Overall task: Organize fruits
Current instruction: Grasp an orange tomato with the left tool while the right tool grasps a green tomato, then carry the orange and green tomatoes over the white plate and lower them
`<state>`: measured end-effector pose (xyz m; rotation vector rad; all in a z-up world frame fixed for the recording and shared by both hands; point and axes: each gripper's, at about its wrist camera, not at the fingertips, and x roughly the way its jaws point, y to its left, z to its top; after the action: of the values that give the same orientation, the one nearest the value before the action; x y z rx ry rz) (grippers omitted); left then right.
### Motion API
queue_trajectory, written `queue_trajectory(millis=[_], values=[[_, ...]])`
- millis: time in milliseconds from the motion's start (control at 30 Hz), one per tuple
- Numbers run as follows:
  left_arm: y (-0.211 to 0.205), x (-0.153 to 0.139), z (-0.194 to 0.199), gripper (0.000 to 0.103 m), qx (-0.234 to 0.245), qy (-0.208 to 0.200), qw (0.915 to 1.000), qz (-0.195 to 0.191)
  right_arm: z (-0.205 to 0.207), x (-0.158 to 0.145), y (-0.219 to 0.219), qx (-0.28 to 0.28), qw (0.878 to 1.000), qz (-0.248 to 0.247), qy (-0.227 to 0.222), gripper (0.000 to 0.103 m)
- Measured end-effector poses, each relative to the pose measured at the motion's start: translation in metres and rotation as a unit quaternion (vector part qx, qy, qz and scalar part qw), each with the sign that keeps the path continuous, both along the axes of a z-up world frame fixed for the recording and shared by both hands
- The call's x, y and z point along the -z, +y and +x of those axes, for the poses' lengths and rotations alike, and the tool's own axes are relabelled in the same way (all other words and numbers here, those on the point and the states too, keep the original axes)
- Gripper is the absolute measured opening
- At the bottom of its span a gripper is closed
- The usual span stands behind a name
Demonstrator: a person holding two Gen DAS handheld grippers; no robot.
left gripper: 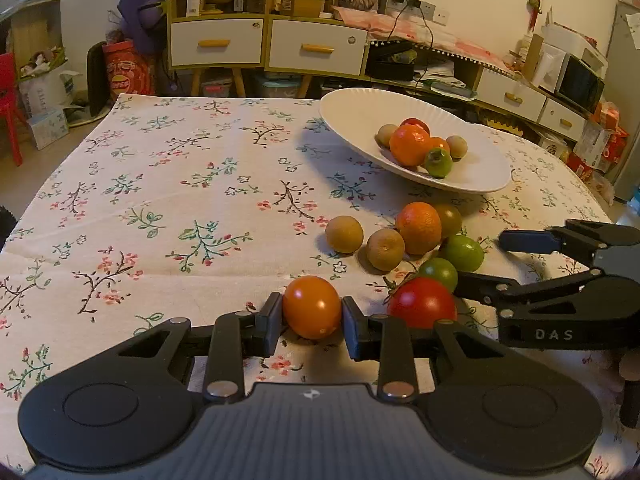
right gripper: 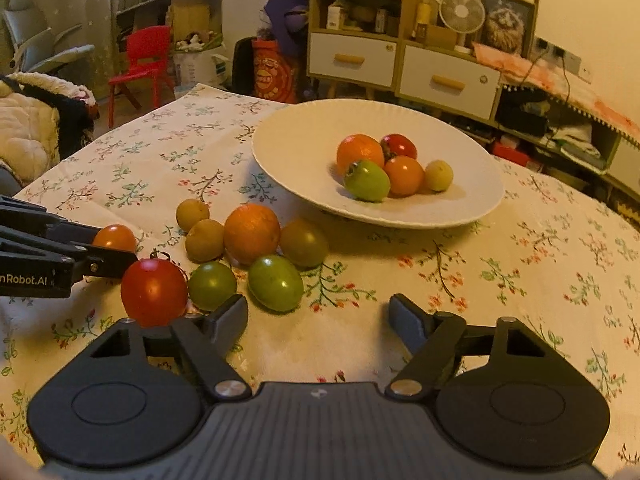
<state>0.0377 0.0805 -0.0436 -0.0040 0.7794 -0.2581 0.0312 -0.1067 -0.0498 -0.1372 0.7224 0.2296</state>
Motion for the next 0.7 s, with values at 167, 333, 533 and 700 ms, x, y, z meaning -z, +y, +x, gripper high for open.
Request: queue_trajectory(millis=[167,333,533,700], values=[[-0.002,0.000,0.001,0.027,0.002,0.000,1.0000,0.001,0.001,-0.001,0.006,-0.017,1.000,-0.003,-0.008,0.060],[-0.003,0.000,0.001,0.027,0.003,0.001,1.0000,-0.001,0.002,-0.002,0.009,-0.025,1.000,0.000,-0.012,0.046],[-0.002,0.000,0.001,0.026,0.004,0.002,1.0000,-0.003,0.002,-0.004,0.011,-0.033,0.999,0.009,-0.009,0.030],[-0.002,-0.002,0.001,0.026,0.002,0.008,0.9999,-0.008,0.003,-0.006,0.012,-0.034,0.999,0.015,-0.003,0.026]])
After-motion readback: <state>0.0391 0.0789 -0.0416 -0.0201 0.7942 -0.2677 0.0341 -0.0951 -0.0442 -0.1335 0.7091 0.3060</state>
